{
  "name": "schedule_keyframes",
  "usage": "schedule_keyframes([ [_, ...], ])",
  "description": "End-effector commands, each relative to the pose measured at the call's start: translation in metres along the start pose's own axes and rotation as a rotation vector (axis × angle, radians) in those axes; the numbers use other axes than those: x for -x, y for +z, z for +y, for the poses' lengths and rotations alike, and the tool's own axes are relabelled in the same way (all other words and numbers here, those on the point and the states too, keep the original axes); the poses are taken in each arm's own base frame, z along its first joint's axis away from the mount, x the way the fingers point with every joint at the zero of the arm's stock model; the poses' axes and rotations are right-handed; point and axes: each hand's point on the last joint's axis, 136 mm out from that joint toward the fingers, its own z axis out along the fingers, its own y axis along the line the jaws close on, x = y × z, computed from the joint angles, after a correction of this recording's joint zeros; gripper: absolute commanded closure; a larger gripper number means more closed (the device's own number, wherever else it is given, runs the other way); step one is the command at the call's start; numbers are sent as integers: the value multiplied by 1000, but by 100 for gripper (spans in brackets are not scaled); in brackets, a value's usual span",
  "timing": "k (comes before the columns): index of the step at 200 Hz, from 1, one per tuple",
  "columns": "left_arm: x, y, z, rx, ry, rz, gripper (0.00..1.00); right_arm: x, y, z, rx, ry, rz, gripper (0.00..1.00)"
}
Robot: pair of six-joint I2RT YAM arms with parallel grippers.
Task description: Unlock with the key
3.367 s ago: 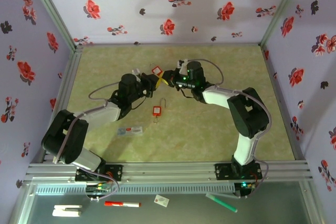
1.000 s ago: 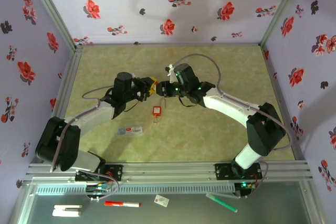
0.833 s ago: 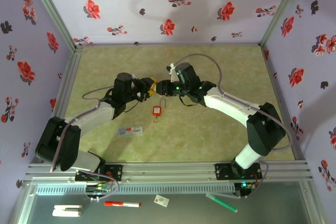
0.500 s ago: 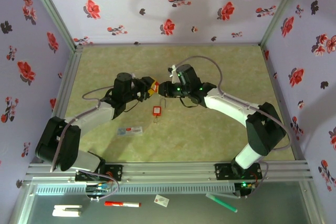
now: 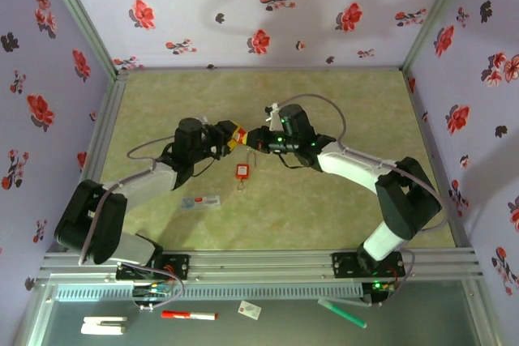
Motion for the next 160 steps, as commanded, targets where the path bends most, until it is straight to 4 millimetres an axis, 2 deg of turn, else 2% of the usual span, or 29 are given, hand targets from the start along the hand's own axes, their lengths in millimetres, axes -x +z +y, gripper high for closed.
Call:
schedule_keyframes([
  [1,3,-13,-30,-138,95,-46,100,41,-9,26,179,138,-119,100],
  [31,11,-24,-43,-215,144,-108,100,54,-9,40,305,235,-138,100],
  [63,15,-35,-68,-319,210,-161,100,66,-13,48,377,305,-159,100],
  [105,15,-41,-88,-400,249,-175,100,69,-14,38,341,355,-170,100],
  [124,14,-37,-88,-391,251,-159,100,67,-13,38,326,340,-156,100],
  [142,15,-37,-86,-386,241,-162,100,63,-16,30,244,282,-166,100],
  [160,16,-35,-81,-357,237,-159,100,59,-26,25,180,214,-187,86],
])
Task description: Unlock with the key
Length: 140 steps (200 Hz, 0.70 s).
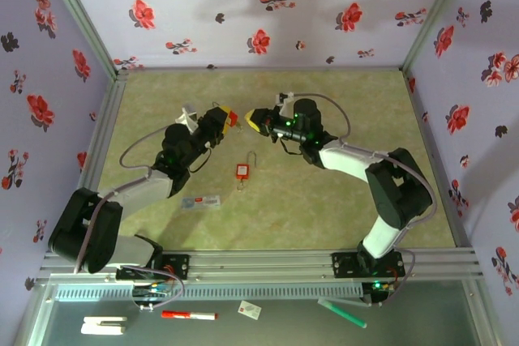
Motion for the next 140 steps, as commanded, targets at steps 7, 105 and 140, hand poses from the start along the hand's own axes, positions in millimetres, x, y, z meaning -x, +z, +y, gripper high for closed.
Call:
schedule_keyframes([
  [7,0,-1,-15,-38,40,11,100,1,-18,15,-51,-153,-43,80],
  [105,-13,1,-7,189,92,111,100,-57,-22,-1,-359,-612,120,69],
  [140,-17,2,-8,197,92,127,100,-55,-22,0,-351,-615,101,74],
])
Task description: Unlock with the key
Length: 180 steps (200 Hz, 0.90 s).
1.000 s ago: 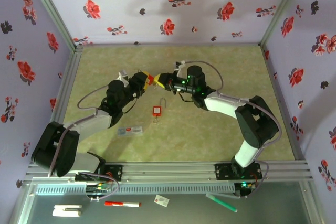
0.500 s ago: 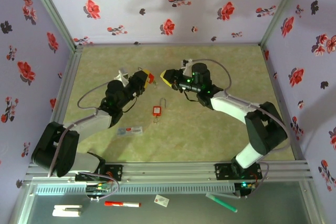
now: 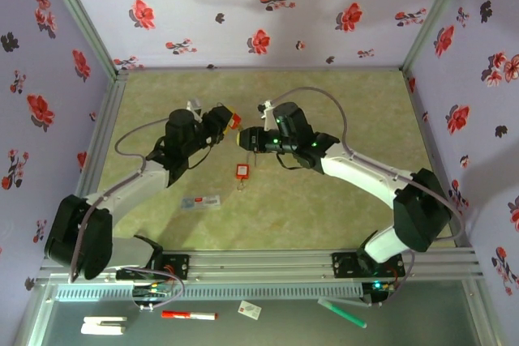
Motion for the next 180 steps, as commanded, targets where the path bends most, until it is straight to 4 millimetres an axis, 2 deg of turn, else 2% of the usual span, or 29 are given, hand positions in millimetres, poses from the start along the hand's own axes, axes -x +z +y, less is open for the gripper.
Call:
schedule_keyframes([
  [1,-6,-4,-13,-10,41,31,100,5,-5,-9,-58,-55,-24,74],
  [112,-18,2,-16,-21,44,71,100,11,6,-11,-49,-44,-38,81],
  [180,-31,5,-19,-50,56,112,100,20,11,-14,-23,-5,-57,100],
])
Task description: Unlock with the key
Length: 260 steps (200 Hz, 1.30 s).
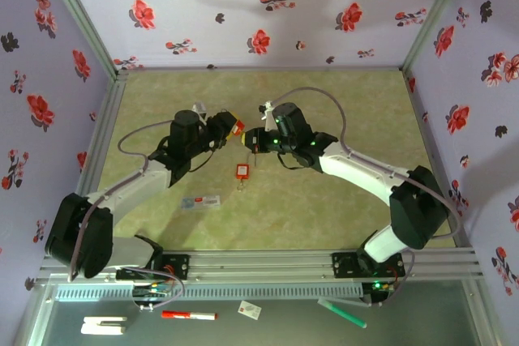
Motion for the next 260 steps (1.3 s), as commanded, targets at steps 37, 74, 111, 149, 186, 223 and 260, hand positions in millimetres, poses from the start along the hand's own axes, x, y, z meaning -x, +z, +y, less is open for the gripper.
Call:
schedule_keyframes([
  [37,-15,-7,-53,-231,92,32,100,38,1,3,132,131,-103,100],
  [74,-7,-21,-80,-381,165,-4,100,62,-17,-3,263,314,-175,100],
  [111,3,-26,-88,-491,180,-35,100,76,-28,-2,358,421,-214,100],
  [149,2,-34,-106,-630,232,-55,100,88,-33,-4,470,546,-238,100],
  [186,-3,-48,-132,-716,351,-50,100,98,-36,-2,553,629,-247,100],
  [223,-11,-55,-145,-769,425,-11,100,101,-34,-12,572,714,-246,100],
  [260,-10,-51,-140,-737,431,1,100,102,-36,-9,568,690,-232,99],
])
